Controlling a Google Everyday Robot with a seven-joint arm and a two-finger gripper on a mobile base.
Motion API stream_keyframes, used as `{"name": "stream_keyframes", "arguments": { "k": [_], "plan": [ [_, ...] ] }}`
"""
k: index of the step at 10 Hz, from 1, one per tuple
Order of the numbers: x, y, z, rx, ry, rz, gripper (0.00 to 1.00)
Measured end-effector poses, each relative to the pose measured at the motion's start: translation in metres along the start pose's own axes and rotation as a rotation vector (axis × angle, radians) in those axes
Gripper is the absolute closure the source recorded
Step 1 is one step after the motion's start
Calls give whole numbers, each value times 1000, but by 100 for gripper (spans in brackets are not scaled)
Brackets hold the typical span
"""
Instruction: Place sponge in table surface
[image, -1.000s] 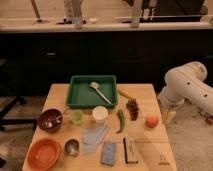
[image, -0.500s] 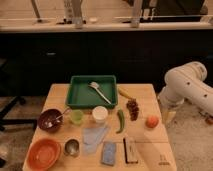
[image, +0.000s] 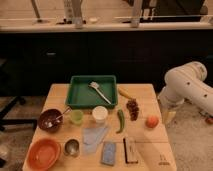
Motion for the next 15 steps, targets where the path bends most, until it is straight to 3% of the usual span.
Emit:
{"name": "stream_keyframes", "arguments": {
  "k": [13, 15],
  "plan": [
    [0, 0, 0, 1, 2, -3, 20],
    [-13, 9, 5, -2, -7, -76, 20]
  ]
}}
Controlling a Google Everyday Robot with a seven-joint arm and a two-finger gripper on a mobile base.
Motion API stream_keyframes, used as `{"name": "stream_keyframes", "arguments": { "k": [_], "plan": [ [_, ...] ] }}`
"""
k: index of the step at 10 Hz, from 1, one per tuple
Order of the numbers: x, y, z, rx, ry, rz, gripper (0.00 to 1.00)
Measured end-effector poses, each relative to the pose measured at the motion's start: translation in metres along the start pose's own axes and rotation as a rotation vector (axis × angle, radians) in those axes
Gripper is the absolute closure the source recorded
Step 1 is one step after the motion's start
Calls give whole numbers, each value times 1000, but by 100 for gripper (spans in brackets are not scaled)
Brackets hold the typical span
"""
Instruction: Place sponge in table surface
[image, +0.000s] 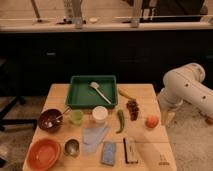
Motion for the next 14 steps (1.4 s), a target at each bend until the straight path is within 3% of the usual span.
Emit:
{"name": "stream_keyframes", "arguments": {
  "k": [4, 6, 8, 11, 13, 14],
  "plan": [
    [-32, 19, 5, 0, -24, -216, 20],
    [-54, 32, 13, -21, -25, -343, 20],
    [-73, 44, 24, -49, -10, -425, 20],
    [-93, 62, 46, -101, 48, -507, 20],
    [-106, 68, 59, -112, 100, -538, 20],
    [-106, 69, 60, -114, 105, -540, 20]
  ]
}}
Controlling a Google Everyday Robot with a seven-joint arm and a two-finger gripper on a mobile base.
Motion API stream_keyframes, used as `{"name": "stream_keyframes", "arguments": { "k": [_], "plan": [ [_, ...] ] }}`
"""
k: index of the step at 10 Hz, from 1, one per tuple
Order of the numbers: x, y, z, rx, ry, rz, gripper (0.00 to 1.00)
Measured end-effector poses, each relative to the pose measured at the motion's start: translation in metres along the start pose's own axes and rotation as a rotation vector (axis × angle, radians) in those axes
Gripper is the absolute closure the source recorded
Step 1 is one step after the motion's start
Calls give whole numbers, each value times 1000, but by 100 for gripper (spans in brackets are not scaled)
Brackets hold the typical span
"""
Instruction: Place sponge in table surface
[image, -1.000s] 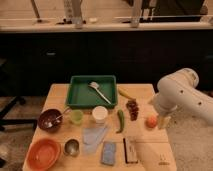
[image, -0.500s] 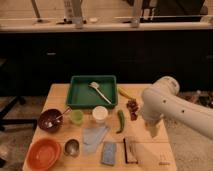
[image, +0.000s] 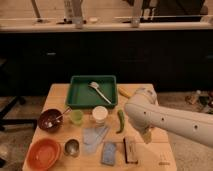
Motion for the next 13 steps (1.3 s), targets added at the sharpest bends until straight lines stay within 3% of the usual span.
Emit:
{"name": "stream_keyframes", "arguments": {
  "k": [4, 8, 11, 13],
  "plan": [
    [0, 0, 0, 1, -6, 5, 20],
    [-5, -3, 0, 18, -49, -40, 20],
    [-20, -5, -1, 39, -121, -124, 20],
    [-43, -11, -2, 52, -161, -241, 20]
  ]
}}
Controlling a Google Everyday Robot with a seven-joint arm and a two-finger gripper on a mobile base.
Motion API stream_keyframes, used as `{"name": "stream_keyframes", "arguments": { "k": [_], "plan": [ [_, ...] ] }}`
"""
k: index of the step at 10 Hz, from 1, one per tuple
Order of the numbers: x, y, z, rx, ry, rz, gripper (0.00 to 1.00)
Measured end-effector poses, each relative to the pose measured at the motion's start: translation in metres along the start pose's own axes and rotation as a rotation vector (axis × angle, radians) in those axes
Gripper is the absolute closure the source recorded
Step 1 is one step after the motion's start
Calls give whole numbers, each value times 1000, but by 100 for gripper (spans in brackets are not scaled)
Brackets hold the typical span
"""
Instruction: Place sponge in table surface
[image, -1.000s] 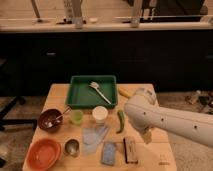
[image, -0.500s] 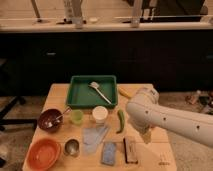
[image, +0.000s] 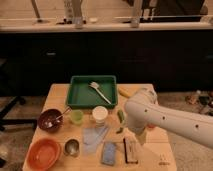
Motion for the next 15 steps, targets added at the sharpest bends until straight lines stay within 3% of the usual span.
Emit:
{"name": "stream_keyframes", "arguments": {
  "k": [4, 8, 15],
  "plan": [
    [-29, -11, 12, -20, -23, -107, 20],
    [-62, -27, 35, -74, 3, -210, 20],
    [-65, -27, 37, -69, -4, -221, 20]
  ]
}}
